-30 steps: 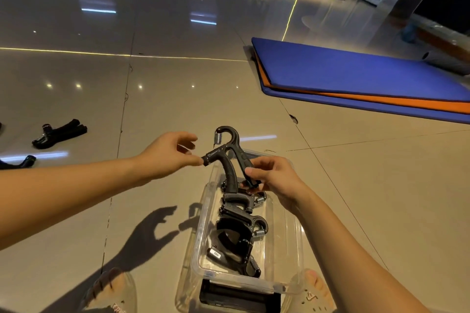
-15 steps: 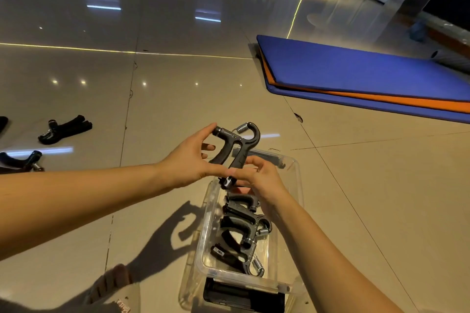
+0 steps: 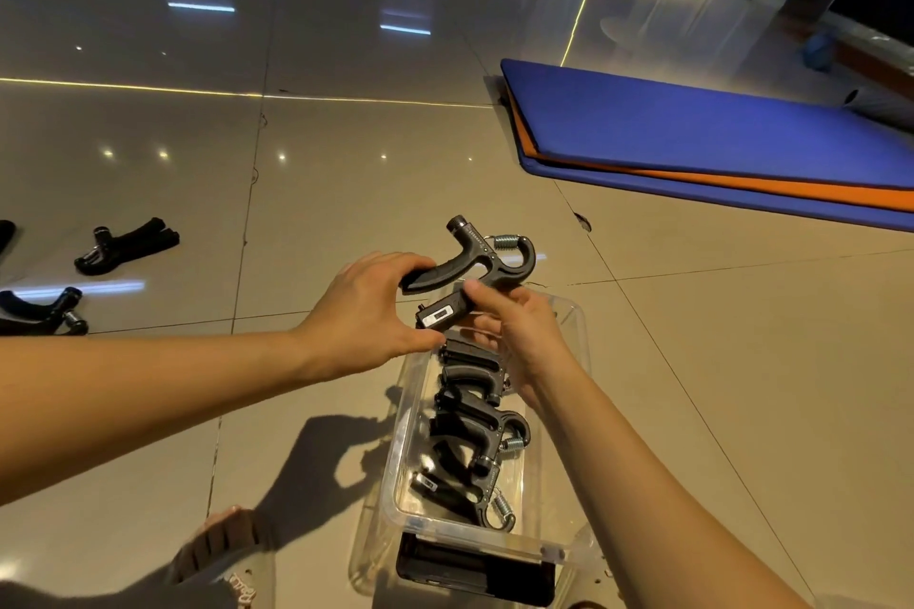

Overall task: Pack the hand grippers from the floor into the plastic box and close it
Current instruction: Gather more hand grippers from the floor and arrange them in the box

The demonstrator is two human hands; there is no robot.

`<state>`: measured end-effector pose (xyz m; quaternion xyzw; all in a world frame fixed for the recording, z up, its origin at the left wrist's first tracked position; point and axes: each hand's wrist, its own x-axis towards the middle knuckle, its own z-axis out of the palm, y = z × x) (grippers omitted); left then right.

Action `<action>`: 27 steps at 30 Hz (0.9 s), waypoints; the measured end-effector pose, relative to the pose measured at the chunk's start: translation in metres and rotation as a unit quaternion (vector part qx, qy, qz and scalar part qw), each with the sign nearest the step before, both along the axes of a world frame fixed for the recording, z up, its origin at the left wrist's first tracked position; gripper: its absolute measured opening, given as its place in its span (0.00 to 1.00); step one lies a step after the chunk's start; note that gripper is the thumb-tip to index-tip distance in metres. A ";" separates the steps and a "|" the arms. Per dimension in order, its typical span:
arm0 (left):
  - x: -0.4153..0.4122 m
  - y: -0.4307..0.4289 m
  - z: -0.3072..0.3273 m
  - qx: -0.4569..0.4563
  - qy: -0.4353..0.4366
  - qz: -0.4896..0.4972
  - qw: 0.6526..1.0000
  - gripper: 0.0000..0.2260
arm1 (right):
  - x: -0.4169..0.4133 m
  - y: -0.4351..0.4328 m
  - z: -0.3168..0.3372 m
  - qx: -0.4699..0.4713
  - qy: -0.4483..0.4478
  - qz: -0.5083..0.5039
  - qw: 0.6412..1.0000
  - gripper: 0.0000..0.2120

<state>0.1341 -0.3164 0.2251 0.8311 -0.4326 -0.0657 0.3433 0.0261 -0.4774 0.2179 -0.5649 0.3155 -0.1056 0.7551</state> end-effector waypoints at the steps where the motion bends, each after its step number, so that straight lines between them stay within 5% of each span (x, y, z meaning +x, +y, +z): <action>1: 0.001 0.000 -0.001 0.003 0.007 -0.012 1.000 0.34 | -0.002 -0.008 0.002 -0.007 -0.002 -0.025 1.000 0.14; 4: 0.007 0.002 -0.007 0.028 0.018 -0.053 0.998 0.33 | -0.010 -0.031 0.005 -0.043 0.002 -0.073 0.996 0.14; 8: 0.017 0.001 -0.014 0.062 -0.004 -0.116 0.991 0.32 | -0.029 -0.040 0.000 -0.121 0.039 -0.013 0.992 0.09; 15: 0.015 -0.008 -0.022 0.125 -0.140 -0.171 0.967 0.35 | -0.064 -0.054 0.000 -0.176 0.071 0.071 0.979 0.06; 19: 0.008 -0.020 -0.021 0.126 -0.069 -0.217 0.966 0.33 | -0.078 -0.059 -0.012 -0.295 0.121 0.150 0.936 0.33; 22: 0.002 -0.024 -0.023 0.149 -0.029 -0.245 0.958 0.32 | -0.081 -0.050 -0.024 -0.409 0.143 0.246 0.867 0.54; 24: -0.001 -0.024 -0.027 0.170 -0.014 -0.263 0.950 0.32 | -0.082 -0.044 -0.030 -0.475 0.160 0.292 0.814 0.57; 27: -0.003 -0.025 -0.034 0.184 -0.003 -0.289 0.939 0.30 | -0.086 -0.038 -0.037 -0.516 0.174 0.307 0.781 0.52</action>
